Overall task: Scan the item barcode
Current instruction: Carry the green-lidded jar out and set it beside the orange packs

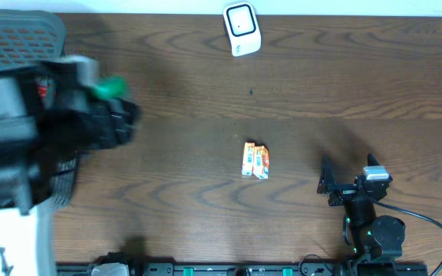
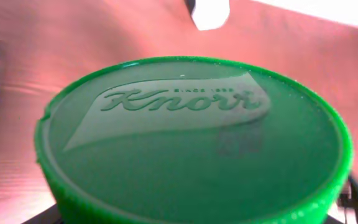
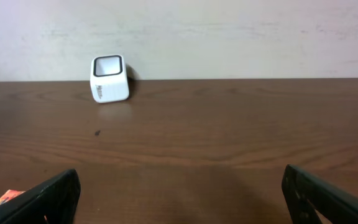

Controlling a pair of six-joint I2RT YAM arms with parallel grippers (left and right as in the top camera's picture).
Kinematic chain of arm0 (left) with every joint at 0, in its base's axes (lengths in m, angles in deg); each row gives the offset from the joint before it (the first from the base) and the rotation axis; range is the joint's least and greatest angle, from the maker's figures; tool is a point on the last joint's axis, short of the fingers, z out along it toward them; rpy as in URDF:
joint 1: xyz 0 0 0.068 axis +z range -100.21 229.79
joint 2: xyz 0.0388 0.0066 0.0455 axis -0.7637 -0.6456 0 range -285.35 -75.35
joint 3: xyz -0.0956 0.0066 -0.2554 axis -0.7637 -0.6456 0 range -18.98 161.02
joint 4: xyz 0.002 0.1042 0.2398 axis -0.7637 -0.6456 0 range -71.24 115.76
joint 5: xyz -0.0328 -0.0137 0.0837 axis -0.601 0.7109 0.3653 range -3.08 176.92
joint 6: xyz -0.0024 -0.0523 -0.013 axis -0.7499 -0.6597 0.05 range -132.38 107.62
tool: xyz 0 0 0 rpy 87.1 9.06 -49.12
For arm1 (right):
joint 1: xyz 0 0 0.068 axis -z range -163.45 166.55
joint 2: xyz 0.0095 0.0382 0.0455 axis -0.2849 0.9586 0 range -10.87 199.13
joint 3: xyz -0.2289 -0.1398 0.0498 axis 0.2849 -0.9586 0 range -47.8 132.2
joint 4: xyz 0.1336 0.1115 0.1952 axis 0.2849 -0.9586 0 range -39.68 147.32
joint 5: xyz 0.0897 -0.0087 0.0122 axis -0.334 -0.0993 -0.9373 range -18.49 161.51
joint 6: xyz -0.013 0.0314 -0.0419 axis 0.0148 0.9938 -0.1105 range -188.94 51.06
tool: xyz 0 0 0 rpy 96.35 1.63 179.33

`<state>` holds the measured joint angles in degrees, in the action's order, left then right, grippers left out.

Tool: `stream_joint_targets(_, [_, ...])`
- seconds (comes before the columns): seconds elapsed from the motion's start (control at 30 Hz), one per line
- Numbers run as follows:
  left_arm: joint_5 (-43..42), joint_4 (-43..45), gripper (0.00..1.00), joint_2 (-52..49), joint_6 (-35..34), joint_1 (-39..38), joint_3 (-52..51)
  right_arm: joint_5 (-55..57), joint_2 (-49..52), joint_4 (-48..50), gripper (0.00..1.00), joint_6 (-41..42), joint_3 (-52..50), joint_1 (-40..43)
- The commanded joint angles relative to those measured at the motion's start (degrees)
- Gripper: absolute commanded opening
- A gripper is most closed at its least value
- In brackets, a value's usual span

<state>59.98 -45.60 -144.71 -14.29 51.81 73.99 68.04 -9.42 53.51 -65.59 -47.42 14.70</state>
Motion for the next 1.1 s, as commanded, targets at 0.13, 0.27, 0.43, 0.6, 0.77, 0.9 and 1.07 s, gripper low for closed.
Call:
stream_joint_targets(0.13, [-1.6, 12.0, 0.65, -6.1, -4.9, -15.6, -19.0, -0.5, 0.0, -0.2, 0.99, -0.7, -0.1, -0.3])
stream_joint_targets(0.27, [-1.6, 18.8, 0.65, -11.4, -6.9, -21.0, -25.9, -0.5, 0.0, -0.2, 0.99, -0.7, -0.1, -0.3])
stream_joint_targets(0.43, [1.7, 23.1, 0.65, -20.7, -8.3, -25.0, -28.8, -0.5, 0.0, -0.2, 0.99, -0.7, -0.1, -0.3])
stream_joint_targets(0.6, [4.0, 25.7, 0.65, -28.2, -8.3, -26.1, -28.8, -0.5, 0.0, -0.2, 0.99, -0.7, -0.1, -0.3])
stream_joint_targets(0.77, [3.9, 26.8, 0.66, -33.8, -8.3, -26.3, -28.8, -0.5, 0.0, -0.2, 0.99, -0.7, -0.1, -0.3])
stream_joint_targets(0.9, [3.5, 27.7, 0.66, -36.3, -8.3, -26.3, -28.8, -0.5, 0.0, -0.2, 0.99, -0.7, -0.1, -0.3])
stream_joint_targets(1.07, [3.3, 28.2, 0.83, -36.7, -8.3, -26.3, -28.8, -0.5, 0.0, -0.2, 0.99, -0.7, -0.1, -0.3])
